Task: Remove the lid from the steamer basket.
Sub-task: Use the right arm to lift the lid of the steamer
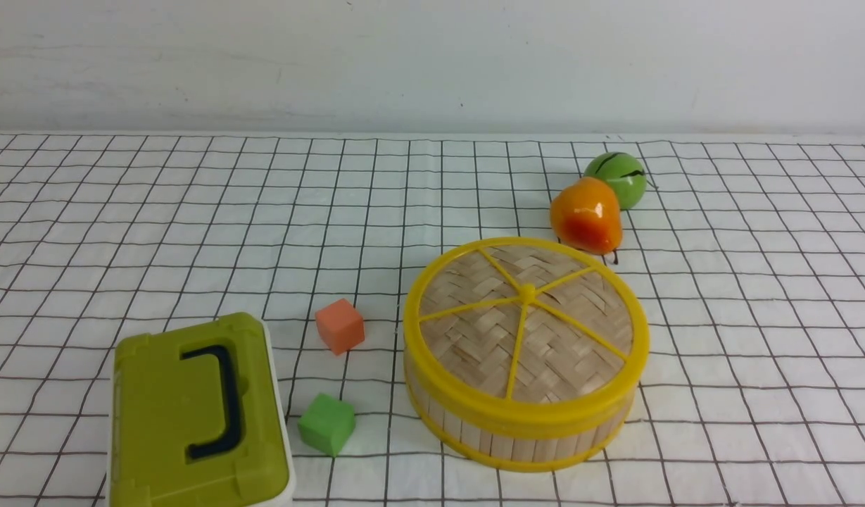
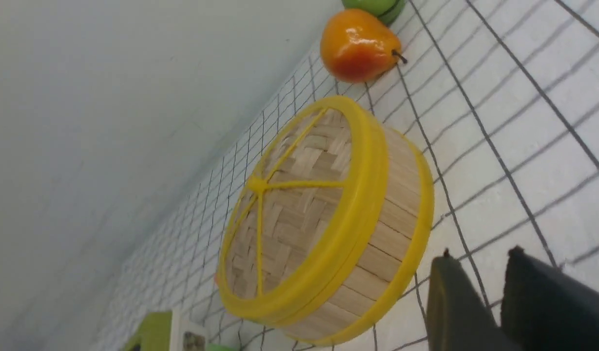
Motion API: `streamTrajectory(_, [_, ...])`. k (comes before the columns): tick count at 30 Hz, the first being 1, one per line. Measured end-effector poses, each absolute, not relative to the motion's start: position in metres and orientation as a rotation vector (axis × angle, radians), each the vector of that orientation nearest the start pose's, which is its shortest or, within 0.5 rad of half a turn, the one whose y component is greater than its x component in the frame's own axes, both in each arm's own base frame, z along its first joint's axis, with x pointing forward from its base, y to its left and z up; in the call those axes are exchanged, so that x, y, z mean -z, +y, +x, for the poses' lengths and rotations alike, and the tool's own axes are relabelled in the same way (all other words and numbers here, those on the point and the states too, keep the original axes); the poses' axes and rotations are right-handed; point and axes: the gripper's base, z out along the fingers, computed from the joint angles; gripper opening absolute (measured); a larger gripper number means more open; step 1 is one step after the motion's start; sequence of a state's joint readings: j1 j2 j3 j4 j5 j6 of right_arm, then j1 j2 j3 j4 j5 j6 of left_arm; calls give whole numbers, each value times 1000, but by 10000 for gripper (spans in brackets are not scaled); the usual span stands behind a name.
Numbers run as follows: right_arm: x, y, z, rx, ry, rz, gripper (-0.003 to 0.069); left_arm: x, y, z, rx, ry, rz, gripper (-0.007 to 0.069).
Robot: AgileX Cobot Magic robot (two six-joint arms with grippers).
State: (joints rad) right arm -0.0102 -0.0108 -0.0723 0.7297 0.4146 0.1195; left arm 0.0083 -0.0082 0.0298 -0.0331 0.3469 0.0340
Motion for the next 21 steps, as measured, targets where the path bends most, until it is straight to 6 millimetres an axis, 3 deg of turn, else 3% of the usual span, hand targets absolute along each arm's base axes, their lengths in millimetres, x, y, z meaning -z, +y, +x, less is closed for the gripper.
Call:
streamTrajectory(3, [-258,28,41,-666,1698,240,71,-172,-1,53,3,1852,3,239])
streamTrajectory(4, [-258,28,42,-657,1711,230,64,-172,-1,53,3,1852,3,239])
streamTrajectory(6, [-301,32,43,-574,1740,52,-8,-172,-1,53,3,1852,3,239])
streamTrajectory(10, [-360,42,56,-497,1863,-250,-22,-172,-1,53,3,1852,3,239])
streamTrajectory(15, [-403,50,83,-492,1999,-550,-15,-172,-1,53,3,1852,3,239])
streamTrajectory(21, [-418,69,126,-509,2108,-817,-10,-172,-1,53,3,1852,3,239])
